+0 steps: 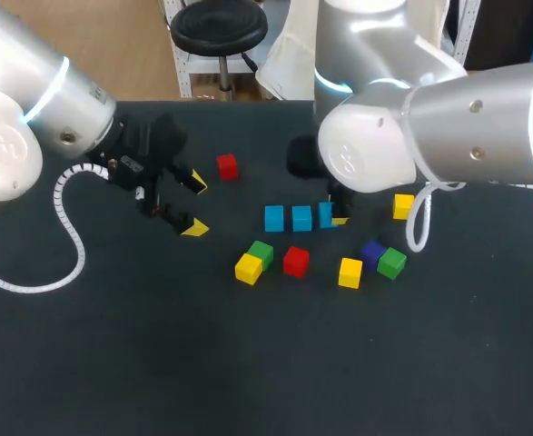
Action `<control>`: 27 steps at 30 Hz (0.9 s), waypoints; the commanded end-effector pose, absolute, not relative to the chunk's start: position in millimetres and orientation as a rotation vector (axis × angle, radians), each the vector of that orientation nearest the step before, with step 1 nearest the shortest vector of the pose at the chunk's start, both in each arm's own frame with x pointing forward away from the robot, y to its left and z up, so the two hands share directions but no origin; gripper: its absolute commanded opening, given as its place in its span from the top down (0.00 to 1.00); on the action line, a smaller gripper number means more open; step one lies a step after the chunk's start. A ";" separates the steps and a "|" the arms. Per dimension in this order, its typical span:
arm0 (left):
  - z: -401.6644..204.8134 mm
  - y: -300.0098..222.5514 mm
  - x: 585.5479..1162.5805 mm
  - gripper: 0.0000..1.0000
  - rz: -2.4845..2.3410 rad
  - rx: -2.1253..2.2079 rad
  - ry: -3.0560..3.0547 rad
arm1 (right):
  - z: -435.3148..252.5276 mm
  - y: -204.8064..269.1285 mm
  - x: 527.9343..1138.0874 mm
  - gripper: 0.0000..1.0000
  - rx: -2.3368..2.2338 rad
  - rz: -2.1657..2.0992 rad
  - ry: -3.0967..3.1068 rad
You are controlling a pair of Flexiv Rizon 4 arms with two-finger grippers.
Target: Place the blue cubes, place green cubes on the blue cubes, place the yellow cubes on the green cubes, then place the red cubes on the yellow cubes, and place purple cube on the red cubes.
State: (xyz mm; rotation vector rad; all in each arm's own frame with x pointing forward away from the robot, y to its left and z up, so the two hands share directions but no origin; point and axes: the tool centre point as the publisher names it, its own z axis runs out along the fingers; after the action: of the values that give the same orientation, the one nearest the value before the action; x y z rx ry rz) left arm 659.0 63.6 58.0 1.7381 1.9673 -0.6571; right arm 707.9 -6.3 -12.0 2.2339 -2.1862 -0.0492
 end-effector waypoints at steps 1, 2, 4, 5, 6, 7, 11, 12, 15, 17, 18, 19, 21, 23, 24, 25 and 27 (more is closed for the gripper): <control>57.3 64.6 658.7 0.00 -0.658 1.738 1.962 | -16.4 -3.7 709.2 1.00 2.236 -0.055 -2.179; 57.3 64.6 658.7 0.00 -0.658 1.738 1.962 | -16.4 -3.4 708.8 1.00 2.237 -0.055 -2.177; 57.3 64.6 658.7 0.00 -0.658 1.738 1.962 | -16.2 -3.3 708.0 1.00 2.240 -0.058 -2.176; 57.3 64.6 658.7 0.00 -0.658 1.738 1.962 | -15.9 -3.3 707.6 1.00 2.240 -0.059 -2.177; 57.3 64.6 658.7 0.00 -0.658 1.738 1.962 | -15.4 -3.5 707.2 1.00 2.241 -0.061 -2.178; 57.3 64.6 658.7 0.00 -0.658 1.738 1.962 | -14.7 -3.5 706.9 1.00 2.242 -0.060 -2.179; 57.3 64.6 658.7 0.00 -0.658 1.738 1.962 | -12.3 -3.8 705.9 1.00 2.248 -0.054 -2.181; 57.3 64.6 658.7 0.00 -0.658 1.738 1.962 | -11.9 -4.0 705.8 1.00 2.248 -0.054 -2.182; 57.3 64.6 658.7 0.00 -0.658 1.738 1.962 | -10.1 -4.8 705.6 1.00 2.249 -0.045 -2.183; 57.3 64.6 658.7 0.00 -0.658 1.738 1.962 | -9.3 -5.4 705.6 1.00 2.249 -0.046 -2.186; 57.3 64.6 658.7 0.00 -0.658 1.738 1.962 | -9.3 -5.5 705.6 1.00 2.249 -0.044 -2.186; 57.3 64.6 658.7 0.00 -0.658 1.738 1.962 | -9.1 -5.5 705.5 1.00 2.249 -0.045 -2.186; 57.3 64.6 658.7 0.00 -0.658 1.738 1.962 | -9.1 -5.7 705.4 1.00 2.249 -0.045 -2.186; 57.3 64.6 658.7 0.00 -0.658 1.738 1.962 | -9.2 -5.8 705.2 1.00 2.249 -0.048 -2.186; 57.3 64.6 658.7 0.00 -0.658 1.738 1.962 | -9.3 -5.8 704.9 1.00 2.248 -0.050 -2.187; 57.3 64.6 658.7 0.00 -0.658 1.738 1.962 | -9.5 -5.9 704.7 1.00 2.248 -0.052 -2.187; 57.3 64.6 658.7 0.00 -0.658 1.738 1.962 | -9.8 -5.9 704.3 1.00 2.247 -0.055 -2.188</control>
State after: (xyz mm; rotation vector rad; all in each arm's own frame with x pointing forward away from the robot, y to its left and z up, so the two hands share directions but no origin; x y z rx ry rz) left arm 659.0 63.6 58.0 1.7381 1.9673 -0.6571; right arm 705.5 -4.6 -9.8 2.2438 -2.1840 -0.0533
